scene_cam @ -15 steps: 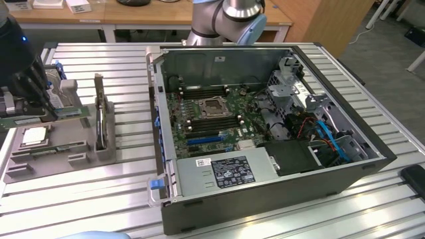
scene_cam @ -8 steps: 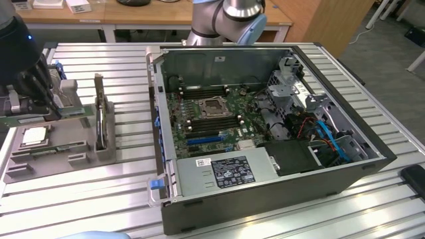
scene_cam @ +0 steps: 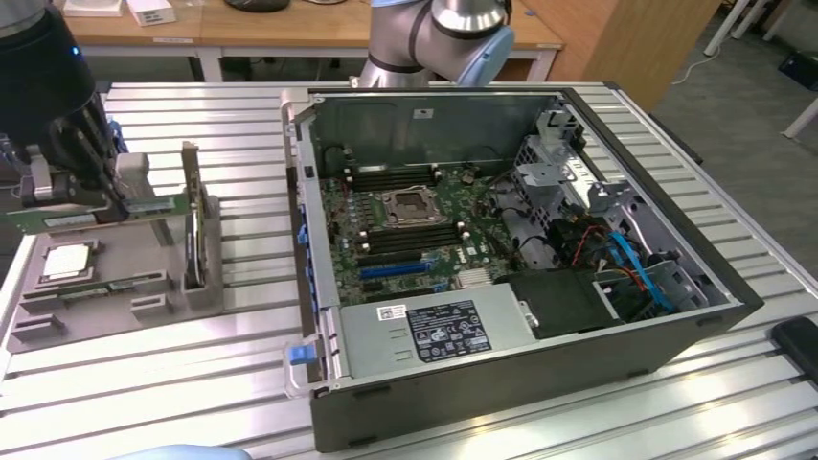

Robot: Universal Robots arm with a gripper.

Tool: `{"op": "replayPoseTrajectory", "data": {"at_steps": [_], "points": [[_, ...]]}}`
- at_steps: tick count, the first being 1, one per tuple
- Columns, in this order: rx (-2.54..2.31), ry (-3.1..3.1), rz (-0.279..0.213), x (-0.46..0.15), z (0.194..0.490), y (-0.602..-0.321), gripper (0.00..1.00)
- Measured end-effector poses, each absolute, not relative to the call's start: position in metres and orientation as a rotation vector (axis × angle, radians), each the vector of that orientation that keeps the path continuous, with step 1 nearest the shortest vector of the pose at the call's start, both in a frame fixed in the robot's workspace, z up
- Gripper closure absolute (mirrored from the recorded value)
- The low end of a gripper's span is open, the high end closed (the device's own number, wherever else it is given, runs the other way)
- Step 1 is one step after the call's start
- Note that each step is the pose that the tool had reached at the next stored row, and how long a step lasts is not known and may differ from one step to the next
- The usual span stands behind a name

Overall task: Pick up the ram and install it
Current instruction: 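Pick up the ram and move it above insertion slot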

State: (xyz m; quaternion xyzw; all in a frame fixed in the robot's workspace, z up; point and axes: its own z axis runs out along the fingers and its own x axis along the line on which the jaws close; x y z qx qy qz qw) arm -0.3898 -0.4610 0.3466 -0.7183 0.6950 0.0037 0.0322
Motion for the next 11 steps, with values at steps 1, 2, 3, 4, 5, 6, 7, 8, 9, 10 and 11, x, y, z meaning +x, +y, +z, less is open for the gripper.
{"op": "replayPoseTrajectory", "data": {"at_steps": [1, 2, 3, 4, 5, 6, 7, 8, 9, 10, 11], "points": [[-2.211, 2.142, 0.009, -0.388, 0.348, -0.461, 0.86], [-2.211, 2.145, 0.006, -0.387, 0.350, -0.461, 0.86], [-2.212, 2.148, 0.003, -0.386, 0.351, -0.461, 0.86], [-2.212, 2.150, 0.000, -0.384, 0.353, -0.461, 0.86], [-2.212, 2.153, -0.004, -0.383, 0.354, -0.461, 0.86], [-2.212, 2.157, -0.008, -0.382, 0.356, -0.461, 0.86], [-2.213, 2.161, -0.012, -0.380, 0.358, -0.461, 0.86], [-2.213, 2.164, -0.016, -0.379, 0.359, -0.461, 0.86], [-2.212, 2.166, -0.019, -0.378, 0.360, -0.461, 0.86], [-2.212, 2.169, -0.020, -0.377, 0.360, -0.461, 0.86], [-2.211, 2.170, -0.021, -0.376, 0.361, -0.461, 0.86]]}}
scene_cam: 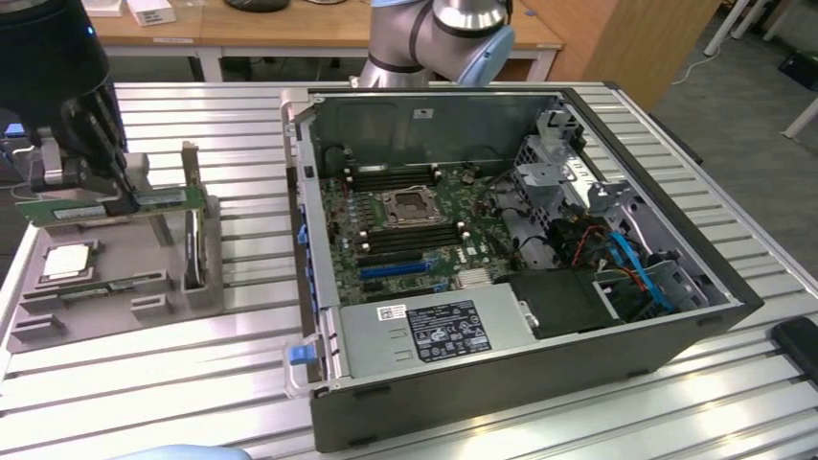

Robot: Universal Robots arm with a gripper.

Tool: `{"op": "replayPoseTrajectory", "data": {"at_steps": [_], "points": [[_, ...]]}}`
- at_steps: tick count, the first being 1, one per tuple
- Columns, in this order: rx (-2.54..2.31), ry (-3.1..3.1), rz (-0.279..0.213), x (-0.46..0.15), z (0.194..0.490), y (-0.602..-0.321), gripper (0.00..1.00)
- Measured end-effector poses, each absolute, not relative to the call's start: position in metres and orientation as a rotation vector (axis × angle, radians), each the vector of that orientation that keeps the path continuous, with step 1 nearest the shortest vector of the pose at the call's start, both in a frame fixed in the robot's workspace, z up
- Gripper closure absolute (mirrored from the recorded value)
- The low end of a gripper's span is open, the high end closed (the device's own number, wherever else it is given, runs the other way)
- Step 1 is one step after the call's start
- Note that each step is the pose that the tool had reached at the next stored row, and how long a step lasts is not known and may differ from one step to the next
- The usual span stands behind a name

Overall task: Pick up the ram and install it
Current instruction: 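Pick up the ram and move it above insertion slot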

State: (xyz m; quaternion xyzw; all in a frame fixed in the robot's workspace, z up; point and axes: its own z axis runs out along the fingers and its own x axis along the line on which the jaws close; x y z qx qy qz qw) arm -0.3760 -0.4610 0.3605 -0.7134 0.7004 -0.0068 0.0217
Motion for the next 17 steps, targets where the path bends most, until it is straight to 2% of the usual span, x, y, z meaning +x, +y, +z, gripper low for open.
{"op": "replayPoseTrajectory", "data": {"at_steps": [17], "points": [[-2.210, 2.170, -0.020, -0.330, 0.361, -0.461, 0.86]]}}
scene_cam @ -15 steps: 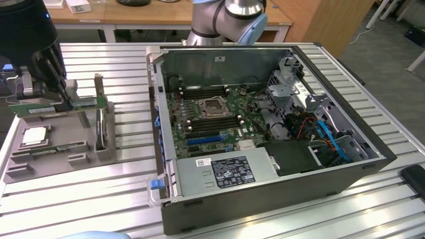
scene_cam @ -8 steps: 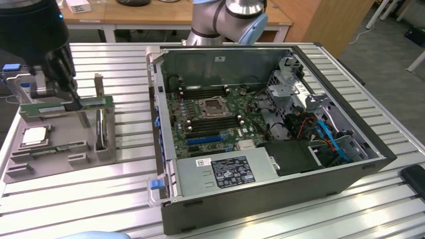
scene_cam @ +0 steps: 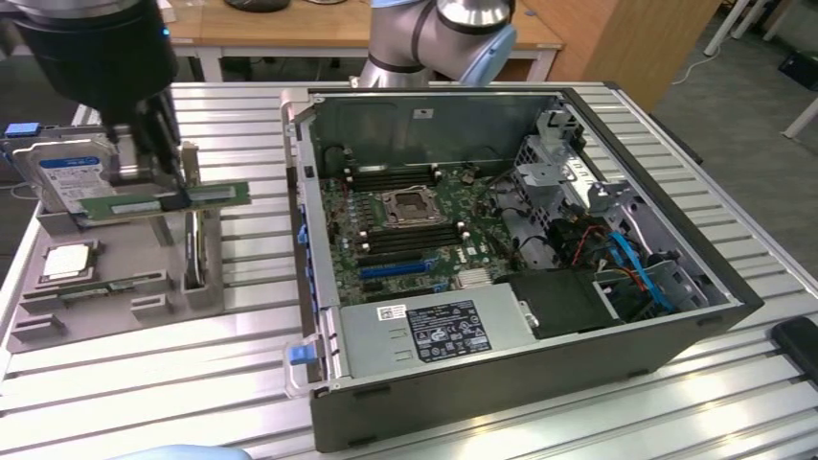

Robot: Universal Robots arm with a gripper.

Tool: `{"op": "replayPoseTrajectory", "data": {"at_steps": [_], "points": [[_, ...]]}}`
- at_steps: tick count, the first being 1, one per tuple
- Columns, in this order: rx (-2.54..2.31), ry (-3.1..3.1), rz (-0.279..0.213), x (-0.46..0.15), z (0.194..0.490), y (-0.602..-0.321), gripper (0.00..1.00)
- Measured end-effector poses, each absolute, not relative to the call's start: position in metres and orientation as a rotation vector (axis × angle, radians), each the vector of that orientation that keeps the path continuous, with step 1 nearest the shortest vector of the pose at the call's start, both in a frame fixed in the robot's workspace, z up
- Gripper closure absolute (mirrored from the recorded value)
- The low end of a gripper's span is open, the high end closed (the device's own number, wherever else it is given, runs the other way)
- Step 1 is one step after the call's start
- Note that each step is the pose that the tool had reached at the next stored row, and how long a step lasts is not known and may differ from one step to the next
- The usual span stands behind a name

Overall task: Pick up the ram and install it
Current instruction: 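Pick up the ram and move it above insertion slot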

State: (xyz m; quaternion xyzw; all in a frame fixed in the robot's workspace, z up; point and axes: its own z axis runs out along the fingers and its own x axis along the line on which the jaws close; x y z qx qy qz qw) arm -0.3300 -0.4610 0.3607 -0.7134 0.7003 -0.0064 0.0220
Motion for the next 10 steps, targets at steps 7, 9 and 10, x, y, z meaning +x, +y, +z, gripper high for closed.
{"op": "replayPoseTrajectory", "data": {"at_steps": [7, 9, 10], "points": [[-2.210, 2.169, -0.018, -0.303, 0.361, -0.461, 0.86], [-2.209, 2.169, -0.017, -0.296, 0.362, -0.461, 0.86], [-2.209, 2.169, -0.017, -0.293, 0.362, -0.461, 0.86]]}}
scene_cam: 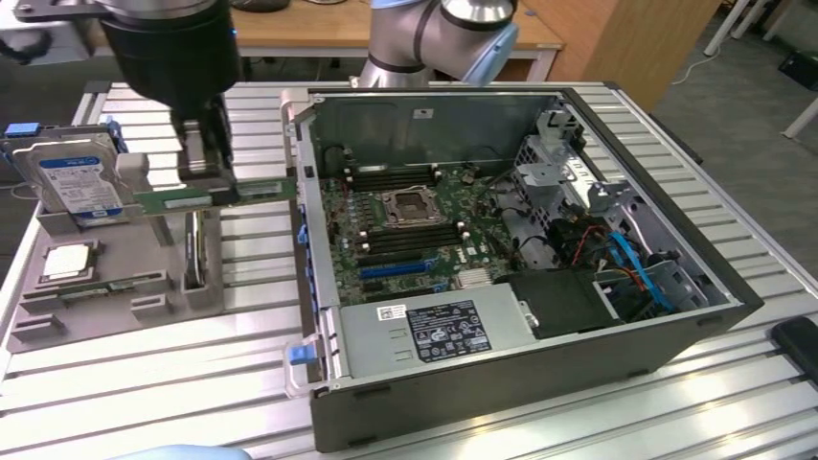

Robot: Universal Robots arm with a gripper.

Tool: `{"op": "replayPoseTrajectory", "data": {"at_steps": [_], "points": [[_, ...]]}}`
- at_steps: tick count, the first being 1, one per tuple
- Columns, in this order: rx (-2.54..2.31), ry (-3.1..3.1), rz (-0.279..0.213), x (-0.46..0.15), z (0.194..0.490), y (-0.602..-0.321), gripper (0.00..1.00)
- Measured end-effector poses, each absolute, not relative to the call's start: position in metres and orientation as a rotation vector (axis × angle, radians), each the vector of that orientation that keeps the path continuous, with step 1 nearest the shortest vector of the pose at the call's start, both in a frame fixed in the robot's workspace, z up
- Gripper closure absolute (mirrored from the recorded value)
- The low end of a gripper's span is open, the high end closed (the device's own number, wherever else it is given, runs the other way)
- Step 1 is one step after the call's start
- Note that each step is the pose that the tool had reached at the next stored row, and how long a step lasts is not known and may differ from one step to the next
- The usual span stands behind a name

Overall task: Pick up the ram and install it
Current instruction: 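Pick up the ram and move it above insertion slot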

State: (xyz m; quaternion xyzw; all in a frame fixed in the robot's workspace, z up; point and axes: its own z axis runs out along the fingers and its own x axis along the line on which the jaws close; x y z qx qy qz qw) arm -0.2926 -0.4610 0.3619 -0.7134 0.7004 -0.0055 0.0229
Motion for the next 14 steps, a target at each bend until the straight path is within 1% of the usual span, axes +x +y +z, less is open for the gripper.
{"op": "replayPoseTrajectory", "data": {"at_steps": [14], "points": [[-2.207, 2.167, -0.013, -0.240, 0.365, -0.461, 0.86]]}}
